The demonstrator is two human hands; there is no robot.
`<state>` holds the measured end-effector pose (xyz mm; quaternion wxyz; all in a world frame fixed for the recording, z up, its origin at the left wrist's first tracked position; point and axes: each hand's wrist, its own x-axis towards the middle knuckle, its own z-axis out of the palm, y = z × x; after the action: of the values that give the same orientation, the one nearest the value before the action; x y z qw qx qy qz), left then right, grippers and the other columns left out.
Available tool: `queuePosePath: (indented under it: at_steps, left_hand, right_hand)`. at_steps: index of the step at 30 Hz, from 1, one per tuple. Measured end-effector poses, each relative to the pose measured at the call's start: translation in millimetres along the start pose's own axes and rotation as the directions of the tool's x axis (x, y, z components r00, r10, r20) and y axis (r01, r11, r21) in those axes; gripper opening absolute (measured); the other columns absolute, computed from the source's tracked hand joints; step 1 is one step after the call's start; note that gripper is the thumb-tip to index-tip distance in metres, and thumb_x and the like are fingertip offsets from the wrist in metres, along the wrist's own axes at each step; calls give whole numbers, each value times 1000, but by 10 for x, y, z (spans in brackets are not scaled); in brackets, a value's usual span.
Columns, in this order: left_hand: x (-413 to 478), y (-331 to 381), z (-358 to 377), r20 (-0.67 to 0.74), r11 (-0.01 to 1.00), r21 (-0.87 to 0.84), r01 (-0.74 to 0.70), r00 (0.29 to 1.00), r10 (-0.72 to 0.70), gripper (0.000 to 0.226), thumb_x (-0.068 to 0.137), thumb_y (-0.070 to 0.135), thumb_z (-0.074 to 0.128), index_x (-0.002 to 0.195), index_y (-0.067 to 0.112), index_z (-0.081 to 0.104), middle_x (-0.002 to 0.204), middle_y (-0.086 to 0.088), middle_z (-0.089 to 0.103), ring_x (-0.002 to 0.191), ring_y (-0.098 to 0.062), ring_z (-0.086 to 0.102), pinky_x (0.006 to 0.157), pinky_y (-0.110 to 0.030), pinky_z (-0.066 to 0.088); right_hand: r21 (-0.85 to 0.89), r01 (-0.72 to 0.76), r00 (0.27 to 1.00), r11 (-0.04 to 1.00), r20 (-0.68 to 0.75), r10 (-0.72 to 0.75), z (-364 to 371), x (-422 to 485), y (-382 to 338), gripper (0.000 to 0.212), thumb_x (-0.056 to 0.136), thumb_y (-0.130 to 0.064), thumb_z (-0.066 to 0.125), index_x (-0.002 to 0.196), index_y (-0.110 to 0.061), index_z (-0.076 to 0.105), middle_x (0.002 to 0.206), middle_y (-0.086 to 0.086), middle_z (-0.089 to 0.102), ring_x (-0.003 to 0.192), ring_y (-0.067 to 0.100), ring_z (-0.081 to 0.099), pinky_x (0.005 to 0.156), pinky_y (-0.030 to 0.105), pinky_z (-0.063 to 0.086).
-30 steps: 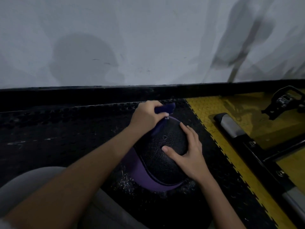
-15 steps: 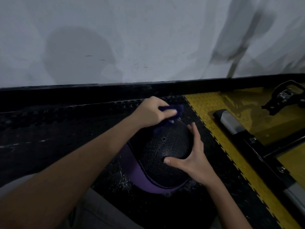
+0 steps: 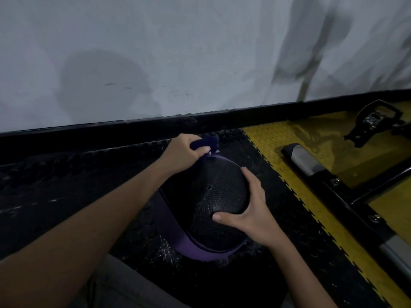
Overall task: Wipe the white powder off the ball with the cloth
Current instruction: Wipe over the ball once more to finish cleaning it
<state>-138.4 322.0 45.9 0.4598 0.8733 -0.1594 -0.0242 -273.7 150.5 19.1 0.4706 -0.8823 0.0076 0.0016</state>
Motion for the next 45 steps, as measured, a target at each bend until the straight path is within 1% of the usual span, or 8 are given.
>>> queuePosePath:
  at_steps: [7,16,22,26,29,33,40,45]
  left_hand:
    - [-448,413,240,235,896,148,-418,895,378,17,87,26,62,102,19,68,97,7,62,91,-10,45,86,-26,33]
    - [426,251,194,199,974,217,60,975,-104,14,86,20,62,94,10,70,81,-6,62,78,-17,57,51,-22,33]
    - [431,-345,61,195,919,76,387,898,-395,19,91,20,57,100,4,64,83,-11,56,86,-21,49,72,-26,37]
    - [42,-715,39,163,684,-415,599,789,-592,15,88,18,60,81,5,66,57,-4,64,67,-24,56,67,-30,45]
    - [-148,-747,71,161,515,-529,675,675,-720,21,88,21,62,78,3,62,71,-11,61,64,-23,56,60,-30,45]
    - [-276,-644,67,114,435,-660,612,654,-748,31,86,26,65,101,-1,64,88,-15,65,86,-30,62,80,-37,50]
    - [-509,-292,81,-145,636,-686,354,790,-595,20,89,28,61,94,11,70,81,-6,68,80,-26,63,76,-38,51]
    - [-650,-96,143,-294,868,-466,172,895,-335,15,88,32,60,88,21,71,88,0,70,86,-19,65,80,-35,50]
  right_hand:
    - [9,23,1000,1000,-15,-23,9,4,-1,108,50,-65,80,138,-47,18,144,-27,16,134,-4,10,112,32,19]
    - [29,-20,999,999,-25,21,6,-15,44,114,46,-72,70,140,-45,13,147,-27,9,135,-5,7,106,24,18]
    - [63,-18,998,998,-54,21,53,0,43,112,44,-70,71,139,-45,15,144,-29,12,131,-10,8,104,23,18]
    - [89,-31,997,996,-61,36,44,17,36,111,44,-70,71,137,-48,15,140,-32,13,133,-7,11,107,27,21]
    - [98,-48,997,994,-59,54,49,27,10,111,43,-70,70,137,-48,15,139,-29,15,133,-5,11,107,29,21]
    - [89,-46,996,995,-68,52,48,7,-5,113,43,-71,69,138,-45,15,141,-26,15,133,-3,11,106,29,21]
    - [65,-53,995,997,-82,58,56,1,-11,121,42,-73,67,145,-34,16,146,-21,14,131,-4,11,104,28,21]
    - [47,-49,995,998,-85,53,68,2,-6,121,44,-74,66,145,-34,14,147,-22,11,132,-5,9,104,29,20]
